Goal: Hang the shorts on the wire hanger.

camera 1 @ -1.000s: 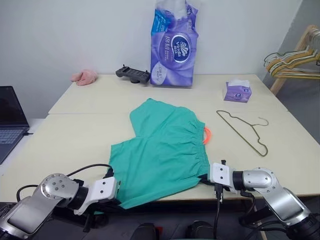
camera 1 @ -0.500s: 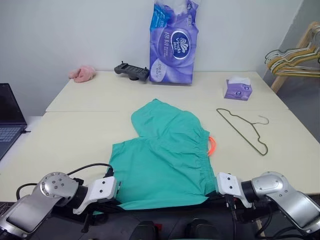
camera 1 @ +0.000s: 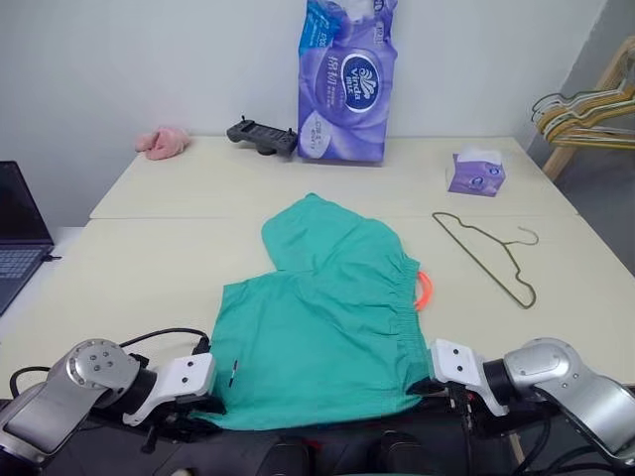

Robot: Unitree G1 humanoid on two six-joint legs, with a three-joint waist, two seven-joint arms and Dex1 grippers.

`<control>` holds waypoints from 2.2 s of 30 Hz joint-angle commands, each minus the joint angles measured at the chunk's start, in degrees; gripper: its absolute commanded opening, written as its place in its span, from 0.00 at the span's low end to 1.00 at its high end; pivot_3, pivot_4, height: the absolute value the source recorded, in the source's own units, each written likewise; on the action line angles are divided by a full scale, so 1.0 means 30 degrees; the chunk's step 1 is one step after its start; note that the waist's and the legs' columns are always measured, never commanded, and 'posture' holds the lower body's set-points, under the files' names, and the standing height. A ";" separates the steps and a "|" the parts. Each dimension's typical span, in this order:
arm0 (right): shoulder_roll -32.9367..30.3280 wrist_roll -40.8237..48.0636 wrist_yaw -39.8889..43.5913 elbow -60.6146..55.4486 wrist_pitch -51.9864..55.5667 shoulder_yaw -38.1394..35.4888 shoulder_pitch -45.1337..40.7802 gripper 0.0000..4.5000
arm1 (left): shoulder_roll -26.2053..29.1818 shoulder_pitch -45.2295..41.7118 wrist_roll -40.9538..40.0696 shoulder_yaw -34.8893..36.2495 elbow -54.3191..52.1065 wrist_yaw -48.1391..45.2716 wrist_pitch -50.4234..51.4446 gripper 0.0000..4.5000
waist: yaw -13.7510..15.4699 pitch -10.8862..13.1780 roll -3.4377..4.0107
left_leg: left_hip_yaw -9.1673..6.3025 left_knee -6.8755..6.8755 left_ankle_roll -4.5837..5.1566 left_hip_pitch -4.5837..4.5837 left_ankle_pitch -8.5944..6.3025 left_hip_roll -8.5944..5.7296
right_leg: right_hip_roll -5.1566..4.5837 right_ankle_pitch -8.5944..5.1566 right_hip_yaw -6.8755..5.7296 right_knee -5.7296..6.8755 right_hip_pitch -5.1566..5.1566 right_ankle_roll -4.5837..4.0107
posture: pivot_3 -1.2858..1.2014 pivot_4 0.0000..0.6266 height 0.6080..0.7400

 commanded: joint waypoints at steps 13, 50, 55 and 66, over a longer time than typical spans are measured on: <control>-0.2117 0.8564 0.0858 0.0110 0.6776 -0.4615 -0.4489 1.00 | -0.2127 -0.7160 -0.5762 0.1045 0.0575 -0.1513 0.6863 0.90 | 0.0128 0.0042 0.0025 | -0.0237 0.0044 0.0001 -0.0163 0.0001 -0.0026 | -0.0066 0.0090 -0.0353 -0.0090 0.0001 0.0150 | 0.54 0.09 1.00; 0.1770 -0.4232 -0.5265 2.7159 -0.3969 -0.4281 -1.3817 1.00 | -2.0045 -1.4061 0.2284 -0.5079 0.5918 1.1337 0.1462 0.90 | -0.1044 -0.0181 0.0239 | 0.0235 0.0059 0.0011 -0.0063 0.0025 -0.0023 | 0.0124 0.0308 0.0207 -0.0027 -0.0005 0.0136 | 0.53 0.04 1.00; 0.2172 -0.5020 -0.4246 2.9179 -0.4865 -0.3693 -1.4469 1.00 | -2.0271 -1.3837 0.2198 -0.4930 0.5554 1.1484 0.1669 0.90 | -0.0981 -0.0187 0.0249 | 0.0240 0.0069 0.0011 -0.0059 0.0026 -0.0034 | 0.0115 0.0338 0.0215 -0.0029 -0.0006 0.0114 | 0.53 0.04 1.00; 0.2904 -0.5992 -0.5058 3.3324 -0.5831 -0.3795 -1.5849 1.00 | -1.9936 -1.3437 0.1584 -0.4740 0.4946 1.0773 0.1888 0.90 | -0.0953 -0.0336 0.0195 | 0.0259 0.0072 0.0009 0.0019 0.0026 -0.0033 | 0.0116 0.0349 0.0239 -0.0024 0.0014 0.0115 | 0.53 0.05 1.00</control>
